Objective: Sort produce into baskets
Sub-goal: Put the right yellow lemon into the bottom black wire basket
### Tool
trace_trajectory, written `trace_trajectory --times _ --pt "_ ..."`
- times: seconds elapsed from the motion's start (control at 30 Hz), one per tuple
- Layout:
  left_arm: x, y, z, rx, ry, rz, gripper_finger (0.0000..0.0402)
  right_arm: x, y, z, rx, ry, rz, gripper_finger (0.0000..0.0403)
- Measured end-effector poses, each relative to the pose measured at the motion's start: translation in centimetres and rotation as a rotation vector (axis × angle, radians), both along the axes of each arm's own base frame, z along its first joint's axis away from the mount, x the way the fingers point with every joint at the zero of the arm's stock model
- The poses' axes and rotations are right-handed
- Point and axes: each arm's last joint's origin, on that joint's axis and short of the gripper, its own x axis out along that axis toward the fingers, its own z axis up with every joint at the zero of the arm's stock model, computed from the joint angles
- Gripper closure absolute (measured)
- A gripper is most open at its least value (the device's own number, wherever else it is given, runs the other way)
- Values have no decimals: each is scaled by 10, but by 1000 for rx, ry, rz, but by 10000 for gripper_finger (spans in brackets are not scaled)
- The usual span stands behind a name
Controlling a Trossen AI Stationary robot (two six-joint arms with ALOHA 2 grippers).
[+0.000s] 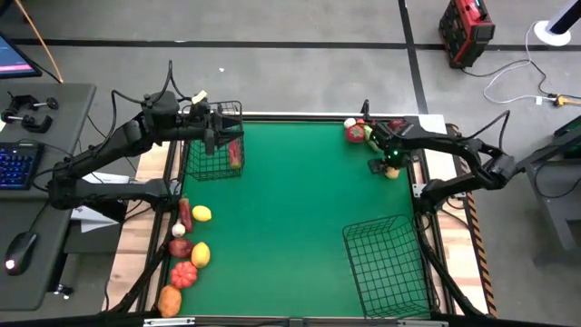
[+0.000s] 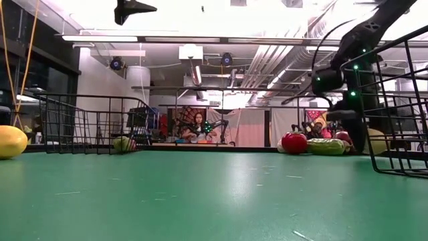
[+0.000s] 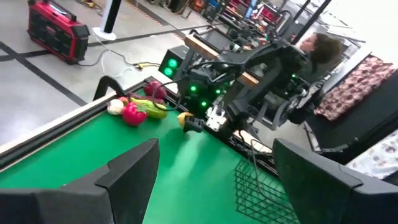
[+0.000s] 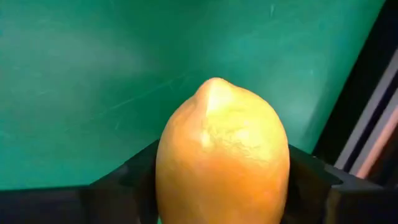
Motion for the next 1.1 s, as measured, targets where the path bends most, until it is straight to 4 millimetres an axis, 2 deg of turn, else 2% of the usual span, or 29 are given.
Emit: trace_trajectory --times 0.17,0.27,0.33,0.47,0.57,0.73,0.87,1.0,1.1 --pt "0 0 0 -16 -3 8 99 11 -2 19 38 -95 48 177" --pt "0 1 0 -21 -4 27 99 24 10 46 -1 -209 161 177" --pt "-1 2 0 -27 -3 58 99 32 24 69 -41 -313 234 177" --pt "-1 3 0 -45 -7 116 99 38 65 109 -52 -557 386 177" --pt "-1 4 0 -60 -10 154 99 33 102 123 32 -671 493 177" --pt "2 7 -3 -99 -9 186 99 29 161 124 231 -752 644 177" --pt "6 8 -6 -104 13 184 99 37 207 124 365 -805 658 177" --pt "9 9 -9 -48 51 148 99 43 250 115 437 -734 606 177" --pt "9 8 -10 -7 73 76 99 49 276 98 471 -592 548 175"
